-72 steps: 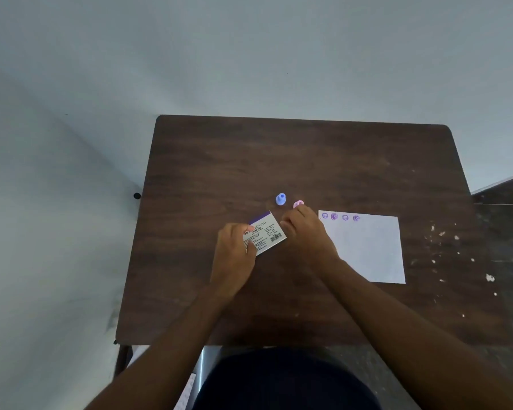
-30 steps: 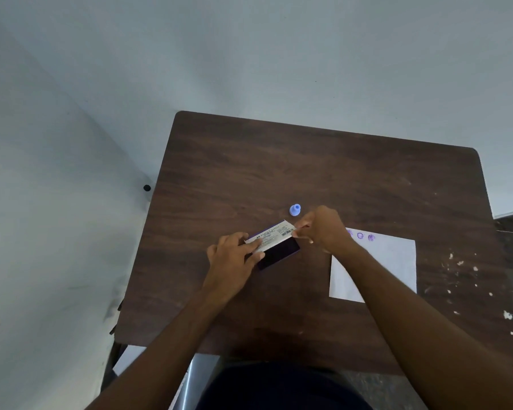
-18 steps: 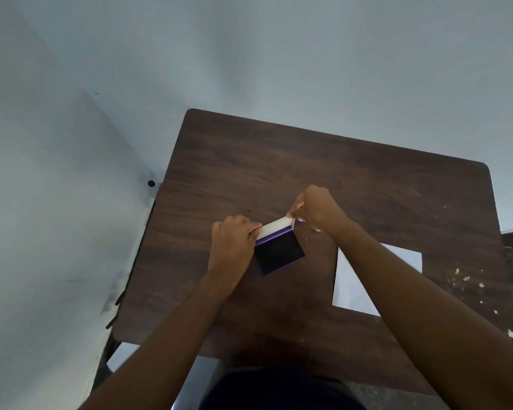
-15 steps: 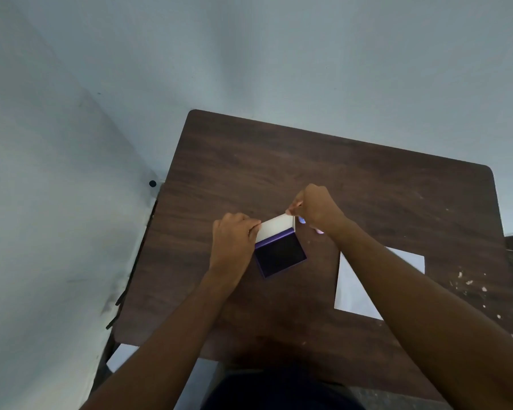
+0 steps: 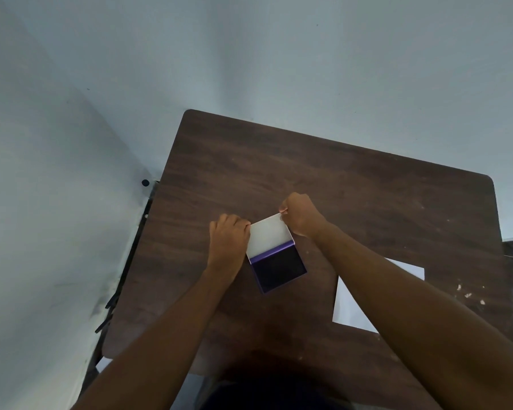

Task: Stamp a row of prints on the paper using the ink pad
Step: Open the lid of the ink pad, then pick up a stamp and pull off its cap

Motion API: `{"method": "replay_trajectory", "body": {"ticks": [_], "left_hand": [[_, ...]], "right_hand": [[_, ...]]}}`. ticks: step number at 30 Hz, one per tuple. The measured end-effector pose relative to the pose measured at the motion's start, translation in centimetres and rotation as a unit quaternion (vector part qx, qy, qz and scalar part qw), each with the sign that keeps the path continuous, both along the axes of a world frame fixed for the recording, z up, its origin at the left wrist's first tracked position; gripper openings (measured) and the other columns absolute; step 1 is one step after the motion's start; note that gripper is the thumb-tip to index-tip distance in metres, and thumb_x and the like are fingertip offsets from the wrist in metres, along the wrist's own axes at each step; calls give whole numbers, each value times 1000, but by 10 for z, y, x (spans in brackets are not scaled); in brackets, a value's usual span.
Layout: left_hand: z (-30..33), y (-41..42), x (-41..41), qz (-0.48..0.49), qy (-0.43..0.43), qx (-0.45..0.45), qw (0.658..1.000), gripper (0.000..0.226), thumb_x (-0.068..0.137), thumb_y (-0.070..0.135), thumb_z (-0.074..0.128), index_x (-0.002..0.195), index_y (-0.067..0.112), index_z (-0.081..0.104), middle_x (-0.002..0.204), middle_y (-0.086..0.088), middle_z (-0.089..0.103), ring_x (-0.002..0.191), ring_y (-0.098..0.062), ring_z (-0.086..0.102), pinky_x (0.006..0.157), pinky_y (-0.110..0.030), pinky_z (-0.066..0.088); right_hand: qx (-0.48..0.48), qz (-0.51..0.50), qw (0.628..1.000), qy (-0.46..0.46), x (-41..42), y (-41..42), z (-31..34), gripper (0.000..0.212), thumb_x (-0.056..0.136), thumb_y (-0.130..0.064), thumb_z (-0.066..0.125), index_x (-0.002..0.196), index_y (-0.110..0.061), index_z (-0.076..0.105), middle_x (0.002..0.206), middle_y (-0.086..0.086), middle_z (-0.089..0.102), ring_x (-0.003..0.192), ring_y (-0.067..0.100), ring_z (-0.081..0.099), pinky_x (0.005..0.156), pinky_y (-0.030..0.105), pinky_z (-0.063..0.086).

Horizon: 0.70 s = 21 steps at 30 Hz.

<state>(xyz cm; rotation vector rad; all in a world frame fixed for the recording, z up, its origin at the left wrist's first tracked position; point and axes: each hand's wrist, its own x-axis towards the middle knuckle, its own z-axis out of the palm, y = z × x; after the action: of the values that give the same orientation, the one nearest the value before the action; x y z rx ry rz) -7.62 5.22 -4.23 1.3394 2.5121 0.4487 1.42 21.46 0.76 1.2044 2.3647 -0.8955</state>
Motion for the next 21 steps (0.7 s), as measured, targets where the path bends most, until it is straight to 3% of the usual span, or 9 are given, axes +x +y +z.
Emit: {"method": "replay_trajectory", "body": {"ticks": [7,13,19,21], "left_hand": [[-2,-1,0,-2,-12,30,999,20,90,14,62,104,2,70,100,-17,69,92,-33,60,81,-42,46],[2,7,11,36,-54,51,997,27,96,26,55,110,8,69,107,-9,69,98,-21,58,86,-29,41],[7,24,28,52,-131,78,987,18,93,28,60,102,16,70,98,2,67,93,-14,56,76,-21,37],[9,28,32,49,-161,83,982,15,92,28,61,100,19,71,97,5,66,91,-10,54,75,-21,39]], "right_hand": [[9,26,1000,-13,4,6,-9,23,93,-4,56,113,0,67,113,19,67,103,31,62,93,41,52],[37,1,999,19,24,20,-7,34,85,9,59,115,-4,67,117,17,68,101,30,65,84,29,47],[65,-3,998,13,43,35,-9,36,79,6,69,113,-5,69,110,14,72,92,26,68,85,26,49],[71,-5,997,8,51,39,-9,41,74,7,75,112,-6,70,110,12,72,92,25,69,90,32,53]]}}
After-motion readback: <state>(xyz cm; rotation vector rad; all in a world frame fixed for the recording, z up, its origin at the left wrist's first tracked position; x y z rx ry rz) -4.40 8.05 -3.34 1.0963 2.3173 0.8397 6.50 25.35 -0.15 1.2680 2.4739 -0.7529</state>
